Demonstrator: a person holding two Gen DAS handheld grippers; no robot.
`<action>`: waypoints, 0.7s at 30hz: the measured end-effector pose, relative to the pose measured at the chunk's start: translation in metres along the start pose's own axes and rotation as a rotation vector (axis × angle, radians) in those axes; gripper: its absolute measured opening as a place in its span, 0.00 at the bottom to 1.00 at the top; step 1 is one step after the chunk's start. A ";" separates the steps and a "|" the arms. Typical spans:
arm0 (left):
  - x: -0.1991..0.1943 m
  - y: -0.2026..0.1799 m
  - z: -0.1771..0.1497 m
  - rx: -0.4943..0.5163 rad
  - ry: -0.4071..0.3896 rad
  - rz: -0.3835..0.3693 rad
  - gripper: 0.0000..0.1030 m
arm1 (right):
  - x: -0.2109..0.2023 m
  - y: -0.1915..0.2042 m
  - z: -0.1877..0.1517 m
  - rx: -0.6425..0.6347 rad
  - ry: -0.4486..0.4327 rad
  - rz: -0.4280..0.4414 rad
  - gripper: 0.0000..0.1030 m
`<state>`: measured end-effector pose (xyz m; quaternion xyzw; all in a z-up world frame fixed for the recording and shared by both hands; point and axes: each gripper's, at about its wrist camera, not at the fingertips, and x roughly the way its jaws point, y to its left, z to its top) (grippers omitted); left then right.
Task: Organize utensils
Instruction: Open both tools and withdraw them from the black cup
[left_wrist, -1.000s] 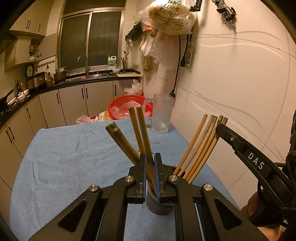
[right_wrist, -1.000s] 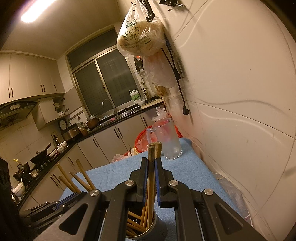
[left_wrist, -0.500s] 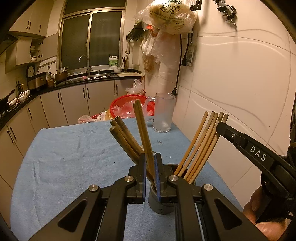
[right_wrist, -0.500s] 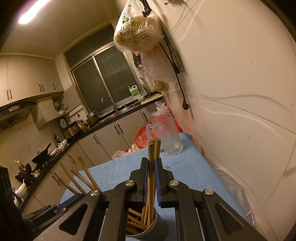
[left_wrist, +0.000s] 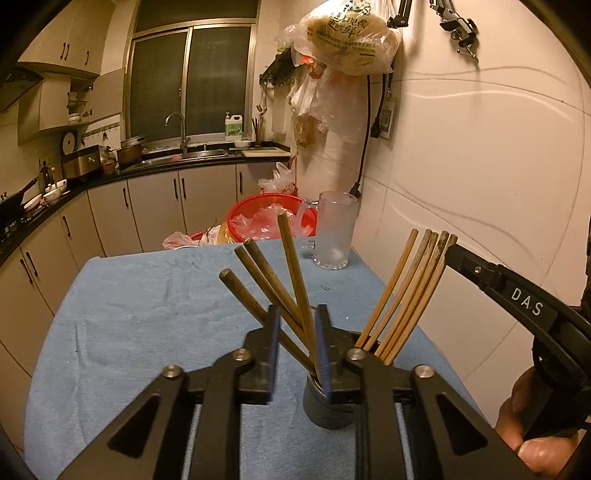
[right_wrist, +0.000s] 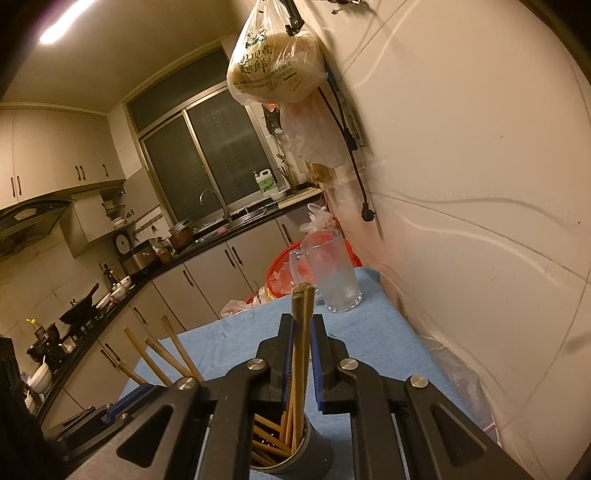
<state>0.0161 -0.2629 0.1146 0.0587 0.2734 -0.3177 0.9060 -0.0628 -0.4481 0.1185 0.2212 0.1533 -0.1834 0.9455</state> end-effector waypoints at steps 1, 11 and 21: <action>-0.001 0.001 0.000 -0.001 -0.005 0.004 0.33 | -0.002 0.001 0.001 -0.002 -0.002 -0.001 0.11; -0.020 0.014 0.002 -0.046 -0.041 0.043 0.56 | -0.036 0.001 0.008 -0.007 -0.065 -0.018 0.57; -0.047 0.053 -0.019 -0.107 -0.051 0.227 0.88 | -0.079 0.011 -0.004 -0.079 -0.073 -0.158 0.76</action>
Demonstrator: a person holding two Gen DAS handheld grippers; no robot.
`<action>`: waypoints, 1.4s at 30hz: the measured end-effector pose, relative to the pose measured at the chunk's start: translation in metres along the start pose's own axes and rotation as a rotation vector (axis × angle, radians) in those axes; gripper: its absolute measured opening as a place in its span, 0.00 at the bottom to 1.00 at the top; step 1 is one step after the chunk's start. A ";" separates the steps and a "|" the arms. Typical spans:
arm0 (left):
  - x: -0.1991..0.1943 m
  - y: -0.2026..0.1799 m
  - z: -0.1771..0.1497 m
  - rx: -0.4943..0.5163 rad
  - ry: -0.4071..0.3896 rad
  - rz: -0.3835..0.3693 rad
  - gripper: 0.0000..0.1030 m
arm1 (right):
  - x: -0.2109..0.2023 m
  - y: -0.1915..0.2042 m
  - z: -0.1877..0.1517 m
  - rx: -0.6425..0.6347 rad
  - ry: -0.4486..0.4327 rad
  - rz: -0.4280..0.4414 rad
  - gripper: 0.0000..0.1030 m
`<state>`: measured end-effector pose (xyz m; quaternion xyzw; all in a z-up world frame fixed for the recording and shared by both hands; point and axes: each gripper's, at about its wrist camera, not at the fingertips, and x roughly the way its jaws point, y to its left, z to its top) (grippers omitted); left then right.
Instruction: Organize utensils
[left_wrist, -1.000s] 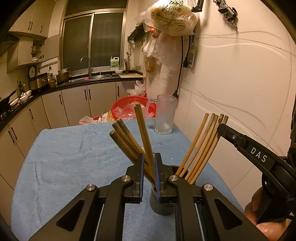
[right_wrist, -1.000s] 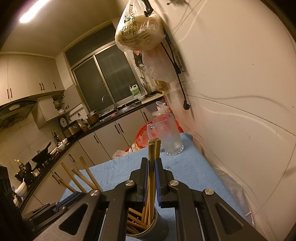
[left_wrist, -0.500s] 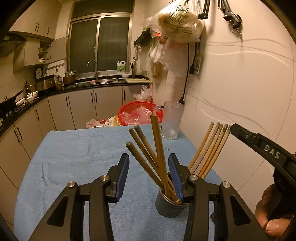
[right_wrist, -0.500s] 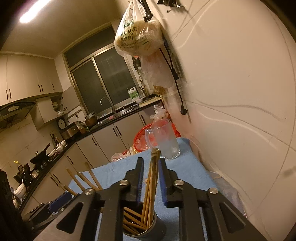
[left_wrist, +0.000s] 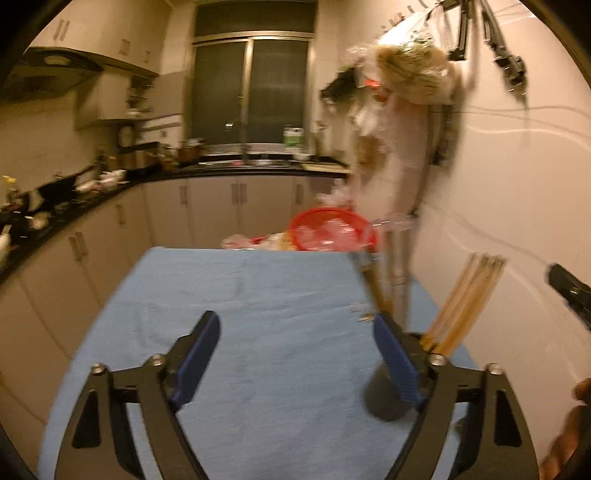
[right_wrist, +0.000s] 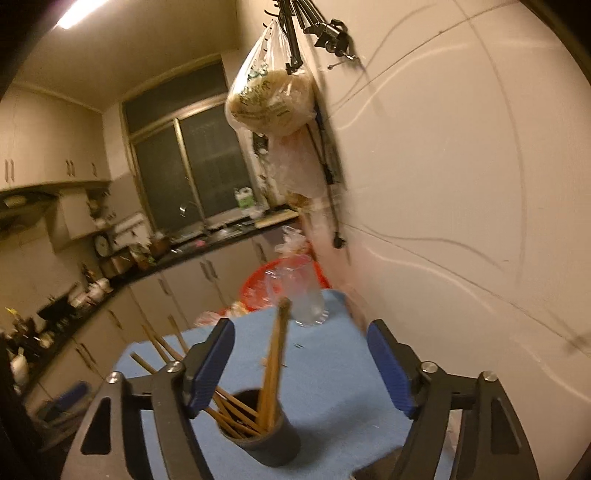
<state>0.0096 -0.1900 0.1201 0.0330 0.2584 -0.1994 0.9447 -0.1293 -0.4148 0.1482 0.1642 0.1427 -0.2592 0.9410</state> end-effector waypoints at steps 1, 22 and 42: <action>-0.001 0.004 -0.002 0.001 0.002 0.024 0.90 | -0.002 0.000 -0.003 -0.012 0.011 -0.028 0.76; -0.085 0.034 -0.085 0.162 0.027 0.164 0.97 | -0.091 0.017 -0.098 -0.157 0.163 -0.251 0.79; -0.104 0.033 -0.107 0.165 0.057 0.144 0.97 | -0.114 0.036 -0.113 -0.225 0.147 -0.229 0.79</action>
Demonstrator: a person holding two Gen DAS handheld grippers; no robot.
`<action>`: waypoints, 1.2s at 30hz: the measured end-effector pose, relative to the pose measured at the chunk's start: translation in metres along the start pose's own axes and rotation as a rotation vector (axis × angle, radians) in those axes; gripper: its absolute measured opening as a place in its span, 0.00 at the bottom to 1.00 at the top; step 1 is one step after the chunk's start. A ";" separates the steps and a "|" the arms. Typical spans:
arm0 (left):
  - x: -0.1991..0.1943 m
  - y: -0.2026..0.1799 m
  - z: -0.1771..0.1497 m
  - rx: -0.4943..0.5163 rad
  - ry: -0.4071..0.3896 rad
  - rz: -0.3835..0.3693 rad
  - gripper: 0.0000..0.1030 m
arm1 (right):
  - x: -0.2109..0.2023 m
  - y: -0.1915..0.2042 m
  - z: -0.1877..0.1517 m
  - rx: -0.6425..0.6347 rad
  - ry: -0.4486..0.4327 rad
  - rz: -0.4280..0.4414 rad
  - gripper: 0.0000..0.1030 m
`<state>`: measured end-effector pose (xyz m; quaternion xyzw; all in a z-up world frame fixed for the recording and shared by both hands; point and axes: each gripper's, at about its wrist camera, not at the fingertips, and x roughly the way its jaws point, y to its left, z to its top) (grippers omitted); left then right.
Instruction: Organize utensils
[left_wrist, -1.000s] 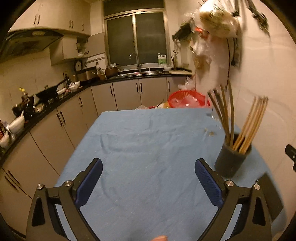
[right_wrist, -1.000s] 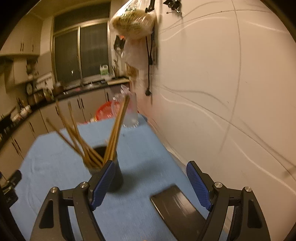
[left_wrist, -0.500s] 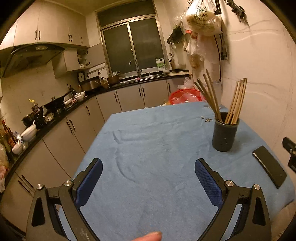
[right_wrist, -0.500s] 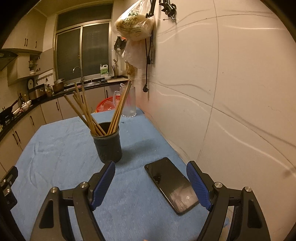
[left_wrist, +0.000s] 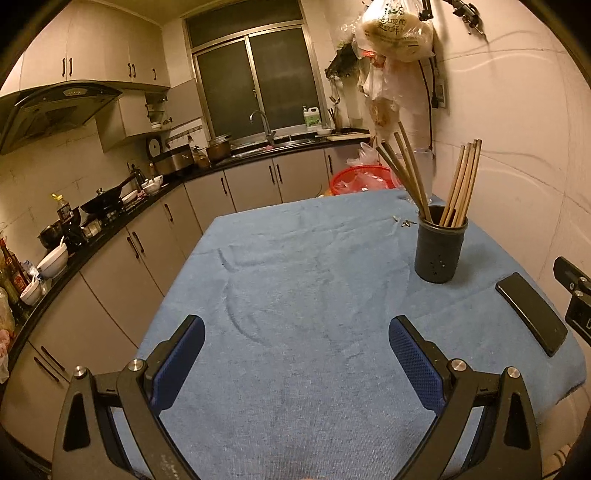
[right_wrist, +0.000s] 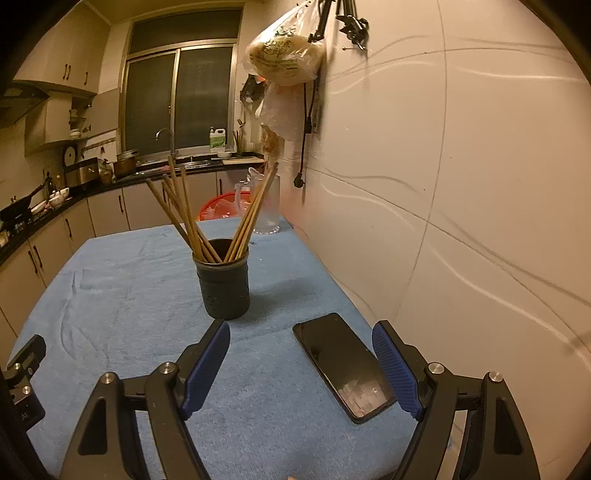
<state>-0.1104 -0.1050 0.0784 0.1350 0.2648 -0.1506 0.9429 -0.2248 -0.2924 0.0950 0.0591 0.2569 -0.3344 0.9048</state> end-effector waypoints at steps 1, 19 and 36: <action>0.001 0.000 0.000 -0.001 0.002 0.001 0.97 | 0.003 0.001 0.000 -0.002 0.003 0.001 0.79; 0.039 -0.004 -0.002 0.018 0.061 -0.018 0.97 | 0.043 0.015 -0.002 -0.031 0.085 -0.015 0.79; 0.072 -0.012 -0.002 0.025 0.122 -0.031 0.97 | 0.078 0.025 -0.004 -0.038 0.152 -0.036 0.79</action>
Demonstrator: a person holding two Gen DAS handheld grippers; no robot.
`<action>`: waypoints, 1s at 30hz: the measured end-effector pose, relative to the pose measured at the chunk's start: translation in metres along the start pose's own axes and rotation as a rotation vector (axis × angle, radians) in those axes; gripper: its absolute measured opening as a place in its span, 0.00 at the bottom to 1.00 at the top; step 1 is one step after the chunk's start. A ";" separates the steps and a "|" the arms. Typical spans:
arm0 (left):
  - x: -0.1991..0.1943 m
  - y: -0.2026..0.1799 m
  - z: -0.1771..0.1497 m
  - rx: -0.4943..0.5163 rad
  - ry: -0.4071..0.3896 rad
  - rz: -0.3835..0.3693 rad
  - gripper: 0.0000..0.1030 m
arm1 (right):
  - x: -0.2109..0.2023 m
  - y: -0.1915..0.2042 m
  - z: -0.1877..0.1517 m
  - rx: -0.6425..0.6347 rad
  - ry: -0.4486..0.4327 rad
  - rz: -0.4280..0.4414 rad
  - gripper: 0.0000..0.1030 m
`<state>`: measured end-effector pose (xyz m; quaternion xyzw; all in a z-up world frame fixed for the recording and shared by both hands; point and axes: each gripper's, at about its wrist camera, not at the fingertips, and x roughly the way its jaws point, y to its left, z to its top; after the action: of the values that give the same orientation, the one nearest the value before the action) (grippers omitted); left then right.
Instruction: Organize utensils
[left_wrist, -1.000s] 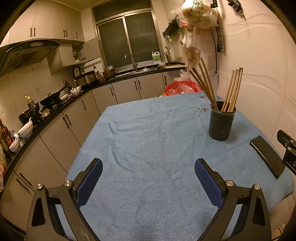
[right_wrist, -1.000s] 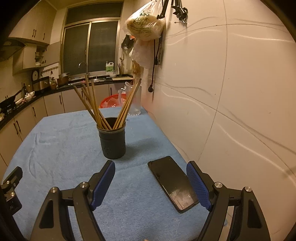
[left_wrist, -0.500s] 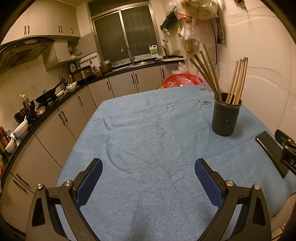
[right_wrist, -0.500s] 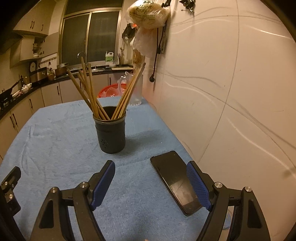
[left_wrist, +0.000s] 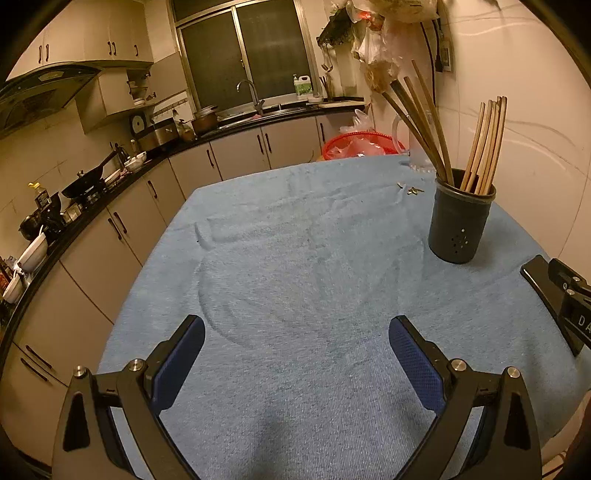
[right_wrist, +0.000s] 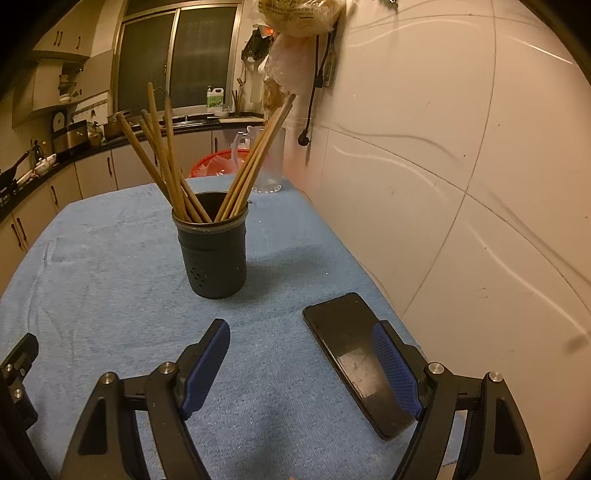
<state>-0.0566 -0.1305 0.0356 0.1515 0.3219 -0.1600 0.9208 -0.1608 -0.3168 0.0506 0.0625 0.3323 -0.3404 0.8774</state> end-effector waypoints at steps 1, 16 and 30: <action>0.001 0.001 0.000 0.000 0.001 0.000 0.97 | 0.000 0.001 0.000 0.000 0.002 0.000 0.79; 0.006 0.000 -0.003 0.008 0.017 -0.001 0.97 | 0.005 0.005 -0.003 -0.008 0.017 -0.002 0.79; 0.001 0.000 -0.005 0.004 0.007 -0.007 0.97 | 0.000 0.006 -0.008 -0.015 0.014 -0.004 0.79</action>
<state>-0.0590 -0.1282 0.0313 0.1529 0.3254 -0.1635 0.9187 -0.1611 -0.3094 0.0439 0.0576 0.3414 -0.3393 0.8747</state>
